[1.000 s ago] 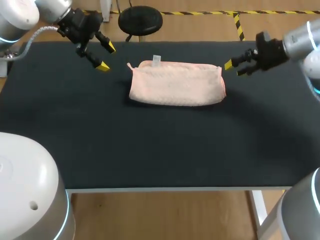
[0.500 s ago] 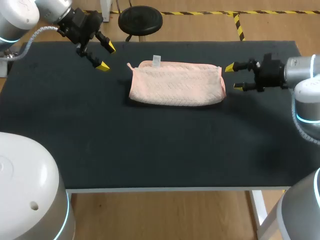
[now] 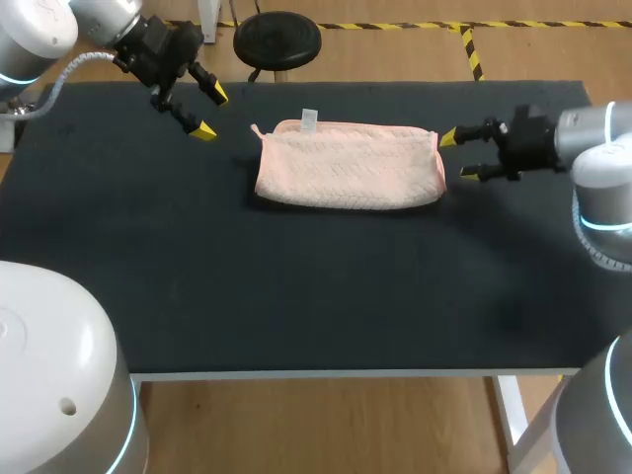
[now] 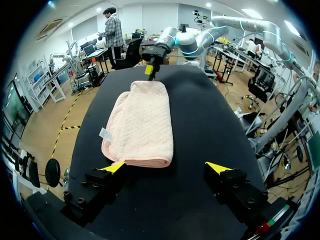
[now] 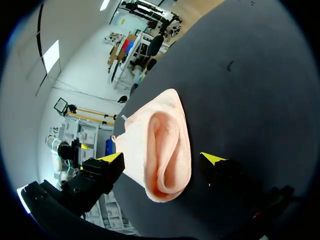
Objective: Fold the towel
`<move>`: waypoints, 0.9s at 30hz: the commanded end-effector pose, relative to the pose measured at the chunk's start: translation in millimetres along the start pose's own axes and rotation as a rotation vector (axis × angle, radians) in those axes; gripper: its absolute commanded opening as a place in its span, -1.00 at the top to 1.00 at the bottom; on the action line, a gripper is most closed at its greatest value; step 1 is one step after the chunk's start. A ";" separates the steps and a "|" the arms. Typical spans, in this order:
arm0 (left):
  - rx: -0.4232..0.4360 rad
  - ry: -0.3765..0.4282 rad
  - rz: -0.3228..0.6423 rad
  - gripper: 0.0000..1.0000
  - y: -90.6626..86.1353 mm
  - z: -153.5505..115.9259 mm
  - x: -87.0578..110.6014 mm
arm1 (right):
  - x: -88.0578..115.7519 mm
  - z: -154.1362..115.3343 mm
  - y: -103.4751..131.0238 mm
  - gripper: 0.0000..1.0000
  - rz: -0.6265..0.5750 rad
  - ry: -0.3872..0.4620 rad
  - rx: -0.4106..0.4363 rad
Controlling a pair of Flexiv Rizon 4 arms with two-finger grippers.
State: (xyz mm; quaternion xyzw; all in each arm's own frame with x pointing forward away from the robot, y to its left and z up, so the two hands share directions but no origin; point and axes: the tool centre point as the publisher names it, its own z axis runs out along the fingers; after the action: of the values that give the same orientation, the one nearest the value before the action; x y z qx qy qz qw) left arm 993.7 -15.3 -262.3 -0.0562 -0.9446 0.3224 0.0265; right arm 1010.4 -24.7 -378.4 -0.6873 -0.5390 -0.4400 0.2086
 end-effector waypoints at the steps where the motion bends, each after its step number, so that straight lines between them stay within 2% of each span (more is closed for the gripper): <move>1: 0.002 -0.002 0.002 -1.00 0.7 0.8 0.0 | -5.7 2.4 9.6 -1.00 -0.027 0.018 0.115; 7: 0.002 -0.002 0.002 -1.00 0.7 0.8 0.0 | -1.4 2.2 6.1 -1.00 -0.061 0.090 0.220; 13: 0.002 -0.002 0.002 -1.00 0.7 0.8 0.0 | -3.4 4.5 -6.1 -1.00 -0.108 0.107 0.311; 20: 0.002 -0.002 0.002 -1.00 0.7 0.8 0.0 | -11.3 12.0 -8.6 -1.00 -0.115 0.092 0.329; 27: 0.002 -0.002 0.002 -1.00 0.7 0.8 0.0 | -10.8 17.5 -12.7 -1.00 -0.124 0.112 0.366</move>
State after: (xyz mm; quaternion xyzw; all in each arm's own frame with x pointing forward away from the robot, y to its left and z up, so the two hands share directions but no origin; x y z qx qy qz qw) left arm 993.7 -15.3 -262.4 -0.0561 -0.9445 0.3225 0.0265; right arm 999.4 -13.0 -395.2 -0.5870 -0.6311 -0.3958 0.3169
